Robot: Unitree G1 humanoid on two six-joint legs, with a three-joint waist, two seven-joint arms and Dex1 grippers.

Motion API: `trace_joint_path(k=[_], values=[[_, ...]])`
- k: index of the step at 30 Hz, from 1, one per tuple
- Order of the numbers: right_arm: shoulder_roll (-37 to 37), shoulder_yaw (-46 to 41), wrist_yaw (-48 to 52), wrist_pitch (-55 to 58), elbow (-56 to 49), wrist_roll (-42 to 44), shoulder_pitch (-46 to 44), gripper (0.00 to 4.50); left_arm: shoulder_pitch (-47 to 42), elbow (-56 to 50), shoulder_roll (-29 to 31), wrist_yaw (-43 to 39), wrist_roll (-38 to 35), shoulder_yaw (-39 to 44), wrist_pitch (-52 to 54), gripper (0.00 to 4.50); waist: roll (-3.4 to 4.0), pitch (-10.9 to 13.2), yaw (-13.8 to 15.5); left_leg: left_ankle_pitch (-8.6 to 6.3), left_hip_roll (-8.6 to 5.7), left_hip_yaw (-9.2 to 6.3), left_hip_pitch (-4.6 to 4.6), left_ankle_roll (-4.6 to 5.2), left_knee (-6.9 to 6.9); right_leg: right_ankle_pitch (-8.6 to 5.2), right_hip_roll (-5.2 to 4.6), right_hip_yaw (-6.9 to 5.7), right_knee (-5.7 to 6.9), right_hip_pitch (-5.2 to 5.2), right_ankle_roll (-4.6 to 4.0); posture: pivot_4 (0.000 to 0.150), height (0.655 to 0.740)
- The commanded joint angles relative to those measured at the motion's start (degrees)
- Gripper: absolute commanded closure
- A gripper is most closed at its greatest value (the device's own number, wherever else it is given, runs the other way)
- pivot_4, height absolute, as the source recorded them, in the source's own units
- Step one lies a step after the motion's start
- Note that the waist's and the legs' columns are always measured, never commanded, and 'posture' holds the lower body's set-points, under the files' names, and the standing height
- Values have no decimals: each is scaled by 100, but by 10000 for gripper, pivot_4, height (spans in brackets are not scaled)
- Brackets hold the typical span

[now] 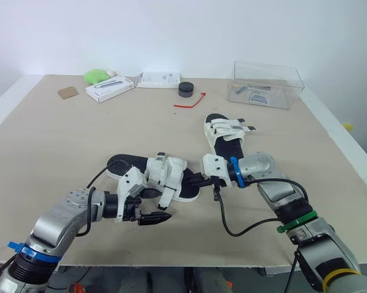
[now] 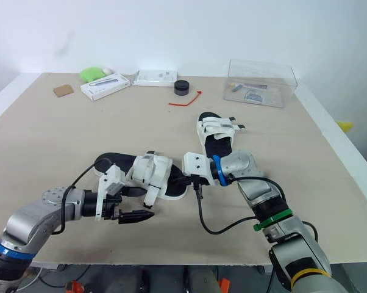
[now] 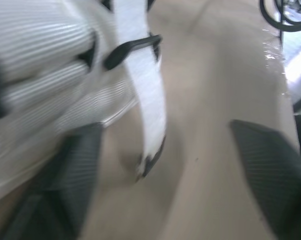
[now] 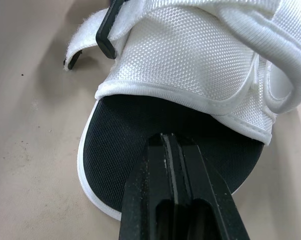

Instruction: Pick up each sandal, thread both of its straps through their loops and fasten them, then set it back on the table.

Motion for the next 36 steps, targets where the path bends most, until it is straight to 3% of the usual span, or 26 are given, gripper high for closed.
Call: trace_joint_path(k=[1,6,17,24,27,31,34,36], values=[[-90,292,29,179,152,-362,296,45000,-94,-101,-46,-143,-150,-10,14,20969,0,0,-2,-1,0,0,0,-1,-3,-2,1,1,0,-2,-3,1500,7400],[-148,261,25,187,138,-378,297,45000,44,-337,68,-300,-767,189,552,44694,0,0,-3,-18,11,-1,0,9,-12,-5,14,-1,0,-5,4,1500,7400],[-190,254,22,219,29,-372,383,45000,1656,-1322,853,-279,-842,458,458,44694,4,-2,-2,-29,16,-3,7,6,-32,-37,12,-2,-1,-9,-25,1500,7400],[-109,322,83,157,190,-380,252,45000,1486,-1308,1105,-206,-348,566,-75,44694,4,-6,-2,-38,17,-2,19,4,-59,-50,17,-3,-1,-8,-24,1500,7400],[-60,338,103,109,322,-394,144,45000,1352,-1571,1524,-540,-97,615,-515,35290,5,-6,-3,-38,19,-2,22,4,-63,-58,21,-5,0,-8,-38,1500,7400],[-32,330,138,39,461,-404,55,45000,1240,-1945,2360,-1159,362,876,-1318,15247,10,-4,-2,-38,21,2,29,4,-62,-61,18,-2,1,-5,-47,1500,7400],[-56,340,189,-26,507,-417,52,45000,705,-1607,2794,-1424,1040,1007,-2294,2323,6,0,0,-35,21,2,31,3,-62,-59,19,-4,2,-5,-49,1500,7400],[-50,343,208,-57,542,-424,37,45000,-92,-887,2690,-1175,2060,876,-4014,757,12,0,10,-31,20,4,38,7,-62,-57,18,-5,3,1,-51,1500,7400]])
